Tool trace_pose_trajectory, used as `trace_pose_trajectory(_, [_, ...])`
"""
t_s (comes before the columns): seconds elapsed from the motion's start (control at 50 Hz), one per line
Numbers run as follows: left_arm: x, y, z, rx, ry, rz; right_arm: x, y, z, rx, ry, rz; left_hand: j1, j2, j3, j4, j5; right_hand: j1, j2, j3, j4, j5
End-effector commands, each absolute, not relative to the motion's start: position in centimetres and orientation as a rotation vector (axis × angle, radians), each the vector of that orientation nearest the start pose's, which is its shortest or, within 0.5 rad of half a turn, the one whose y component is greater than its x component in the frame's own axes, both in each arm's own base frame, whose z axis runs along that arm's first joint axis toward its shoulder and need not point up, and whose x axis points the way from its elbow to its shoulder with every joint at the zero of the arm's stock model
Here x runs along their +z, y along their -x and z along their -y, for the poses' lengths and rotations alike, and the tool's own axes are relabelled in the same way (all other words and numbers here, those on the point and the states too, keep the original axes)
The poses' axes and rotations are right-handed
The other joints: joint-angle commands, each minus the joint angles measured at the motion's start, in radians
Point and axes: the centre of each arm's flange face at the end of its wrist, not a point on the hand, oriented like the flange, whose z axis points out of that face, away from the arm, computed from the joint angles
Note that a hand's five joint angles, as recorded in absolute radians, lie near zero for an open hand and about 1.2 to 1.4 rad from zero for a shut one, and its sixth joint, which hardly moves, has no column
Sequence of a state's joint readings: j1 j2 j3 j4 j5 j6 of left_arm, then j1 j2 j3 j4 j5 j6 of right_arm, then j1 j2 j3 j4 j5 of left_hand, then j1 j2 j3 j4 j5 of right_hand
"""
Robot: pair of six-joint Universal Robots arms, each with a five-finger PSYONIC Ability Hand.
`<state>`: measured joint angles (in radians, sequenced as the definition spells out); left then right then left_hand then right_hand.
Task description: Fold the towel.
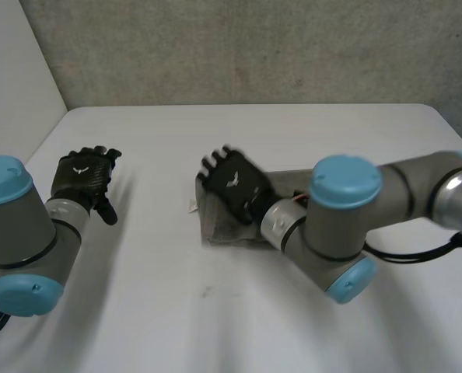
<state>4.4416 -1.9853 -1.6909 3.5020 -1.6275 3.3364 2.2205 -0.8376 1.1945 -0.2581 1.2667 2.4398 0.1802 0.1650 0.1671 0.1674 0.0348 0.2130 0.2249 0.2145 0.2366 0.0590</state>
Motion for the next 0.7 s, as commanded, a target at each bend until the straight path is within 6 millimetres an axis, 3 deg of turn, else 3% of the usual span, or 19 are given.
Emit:
trace_pose_trajectory(0.02, [16.5,21.7,30.9,-2.019,-0.502,-2.361,21.8,-35.7,26.9,-1.979,1.140,-1.695,-0.006,0.010,0.007,0.007,-0.035,-0.038,-0.050,-0.040,-0.062,-0.059])
trace_pose_trajectory(0.1, [16.5,21.9,30.7,-2.019,-0.514,-2.366,21.8,-31.8,28.3,-1.876,0.873,-1.858,-0.006,0.010,0.007,0.007,-0.035,-0.038,-0.050,-0.040,-0.062,-0.059])
trace_pose_trajectory(0.12, [16.4,22.0,30.6,-2.018,-0.517,-2.368,21.8,-31.8,28.3,-1.875,0.872,-1.859,-0.006,0.010,0.007,0.007,-0.035,-0.038,-0.050,-0.040,-0.062,-0.059])
trace_pose_trajectory(0.16, [16.4,22.1,30.3,-2.016,-0.524,-2.372,20.2,-29.5,28.7,-1.797,0.788,-1.982,-0.006,0.010,0.007,0.007,-0.035,-0.038,-0.050,-0.040,-0.062,-0.059])
trace_pose_trajectory(0.22, [16.3,22.5,29.7,-2.016,-0.549,-2.382,19.2,-28.1,29.1,-1.771,0.765,-2.051,-0.006,0.010,0.007,0.007,-0.035,-0.038,-0.050,-0.040,-0.062,-0.059])
trace_pose_trajectory(0.26, [16.2,23.0,29.3,-2.020,-0.569,-2.386,17.5,-25.2,30.1,-1.743,0.699,-2.167,-0.006,0.010,0.007,0.007,-0.035,-0.038,-0.050,-0.040,-0.062,-0.059])
trace_pose_trajectory(0.28, [16.3,23.5,28.9,-2.026,-0.592,-2.390,17.5,-25.2,30.1,-1.743,0.698,-2.168,-0.006,0.010,0.007,0.007,-0.035,-0.038,-0.050,-0.040,-0.062,-0.059])
trace_pose_trajectory(0.32, [16.3,23.9,28.5,-2.032,-0.610,-2.394,16.2,-23.0,30.6,-1.709,0.643,-2.246,-0.006,0.010,0.007,0.007,-0.035,-0.038,-0.050,-0.040,-0.062,-0.059])
trace_pose_trajectory(0.44, [16.3,24.6,27.4,-2.038,-0.646,-2.405,14.1,-21.2,31.3,-1.657,0.585,-2.335,-0.006,0.010,0.007,0.007,-0.035,0.101,0.089,0.099,0.077,0.080])
trace_pose_trajectory(0.48, [16.4,24.7,27.1,-2.044,-0.649,-2.405,12.9,-20.1,32.1,-1.616,0.560,-2.362,-0.006,0.010,0.007,0.007,-0.035,0.346,0.335,0.345,0.323,0.326])
trace_pose_trajectory(0.66, [17.4,25.1,26.3,-2.118,-0.562,-2.474,12.2,-20.3,32.4,-1.567,0.580,-2.288,-0.006,0.010,0.007,0.007,-0.035,0.556,0.544,0.555,0.532,0.535])
trace_pose_trajectory(0.7, [17.7,25.0,26.3,-2.141,-0.518,-2.498,12.2,-20.4,32.5,-1.582,0.584,-2.276,-0.005,0.010,0.008,0.008,-0.034,0.728,0.716,0.727,0.705,0.708])
